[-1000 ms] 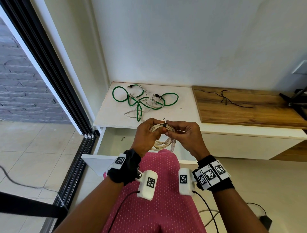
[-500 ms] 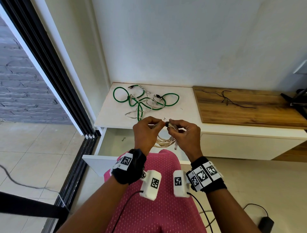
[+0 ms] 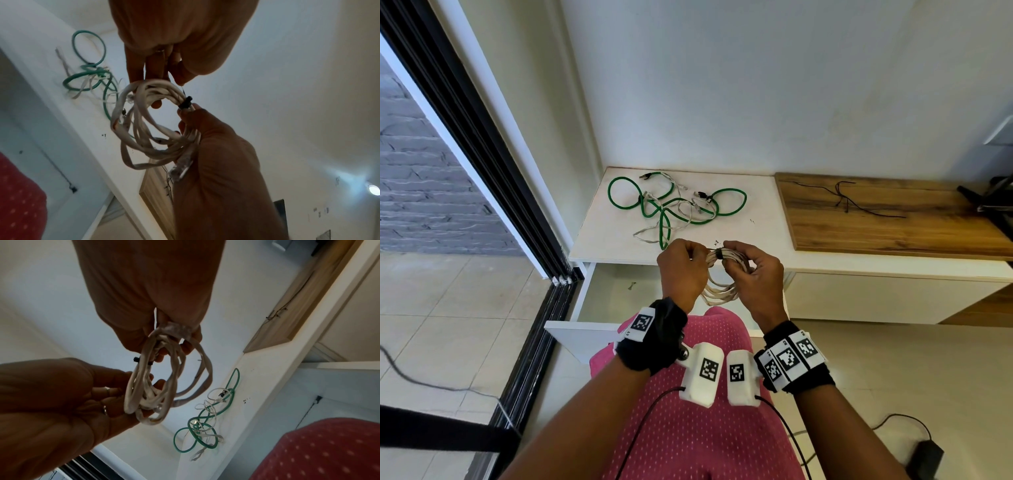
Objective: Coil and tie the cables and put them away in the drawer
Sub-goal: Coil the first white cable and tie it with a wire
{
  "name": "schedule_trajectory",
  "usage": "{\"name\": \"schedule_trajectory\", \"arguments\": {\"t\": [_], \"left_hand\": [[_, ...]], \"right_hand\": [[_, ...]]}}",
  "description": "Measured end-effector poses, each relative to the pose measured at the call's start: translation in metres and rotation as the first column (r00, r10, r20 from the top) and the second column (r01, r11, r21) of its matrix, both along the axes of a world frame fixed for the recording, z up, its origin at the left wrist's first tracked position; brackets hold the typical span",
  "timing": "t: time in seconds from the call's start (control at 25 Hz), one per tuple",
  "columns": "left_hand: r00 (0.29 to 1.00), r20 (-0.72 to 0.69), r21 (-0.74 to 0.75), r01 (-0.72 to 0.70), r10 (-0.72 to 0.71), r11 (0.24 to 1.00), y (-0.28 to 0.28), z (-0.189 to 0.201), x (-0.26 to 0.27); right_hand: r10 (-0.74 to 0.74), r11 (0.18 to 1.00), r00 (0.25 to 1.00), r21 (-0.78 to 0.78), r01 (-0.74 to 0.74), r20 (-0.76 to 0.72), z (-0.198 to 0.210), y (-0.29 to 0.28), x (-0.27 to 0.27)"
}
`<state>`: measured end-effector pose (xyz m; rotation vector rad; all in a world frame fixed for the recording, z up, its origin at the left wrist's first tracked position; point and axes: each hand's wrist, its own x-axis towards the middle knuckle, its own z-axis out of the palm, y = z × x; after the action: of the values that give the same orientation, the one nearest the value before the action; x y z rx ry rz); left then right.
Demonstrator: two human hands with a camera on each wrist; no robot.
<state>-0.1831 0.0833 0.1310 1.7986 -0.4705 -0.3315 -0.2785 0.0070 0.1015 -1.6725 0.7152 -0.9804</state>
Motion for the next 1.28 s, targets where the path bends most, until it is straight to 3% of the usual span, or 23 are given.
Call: {"name": "schedule_trajectory", "arguments": {"t": [0.12, 0.24, 0.4, 0.52, 0.68, 0.88, 1.04, 1.16, 1.28], "left_hand": [[0.992, -0.127, -0.043, -0.002, -0.004, 0.999, -0.004, -0.005, 0.004], [0.935, -0.348, -0.16, 0.011, -0.067, 0.987, -0.01, -0.014, 0.012], [0.89, -0.454, -0.163, -0.045, -0.035, 0.986, -0.029, -0.035, 0.024], [0.853, -0.52, -0.133, -0.029, -0.045, 0.991, -0.053, -0.053, 0.032], [0.831, -0.552, -0.055, 0.045, -0.068, 0.997, -0.098, -0.081, 0.054], [0.821, -0.569, -0.039, 0.027, -0.045, 0.999, -0.133, -0.11, 0.086], [0.838, -0.545, -0.002, 0.032, -0.028, 0.999, -0.152, -0.134, 0.101], [0.84, -0.542, 0.007, 0.033, -0.024, 0.999, -0.156, -0.142, 0.104], [0.842, -0.54, 0.017, 0.022, -0.009, 1.0, -0.152, -0.139, 0.103]], "right_hand": [[0.019, 0.994, 1.0, 0.111, -0.021, 0.021, -0.011, -0.006, 0.002], [0.078, 0.944, 0.997, 0.321, -0.079, 0.016, -0.019, -0.019, 0.001], [0.278, 0.708, 0.959, 0.665, -0.238, 0.047, -0.023, -0.049, -0.008], [0.32, 0.7, 0.947, 0.678, -0.225, -0.017, -0.037, -0.078, -0.007], [0.15, 0.712, 0.984, 0.701, -0.038, -0.099, -0.055, -0.136, 0.018], [-0.202, 0.713, 0.948, 0.627, 0.314, -0.245, -0.092, -0.228, 0.054], [-0.371, 0.733, 0.822, 0.407, 0.545, -0.431, -0.142, -0.269, 0.069], [-0.411, 0.795, 0.721, 0.168, 0.583, -0.558, -0.164, -0.277, 0.068], [-0.433, 0.799, 0.644, 0.062, 0.598, -0.63, -0.164, -0.272, 0.056]]}}
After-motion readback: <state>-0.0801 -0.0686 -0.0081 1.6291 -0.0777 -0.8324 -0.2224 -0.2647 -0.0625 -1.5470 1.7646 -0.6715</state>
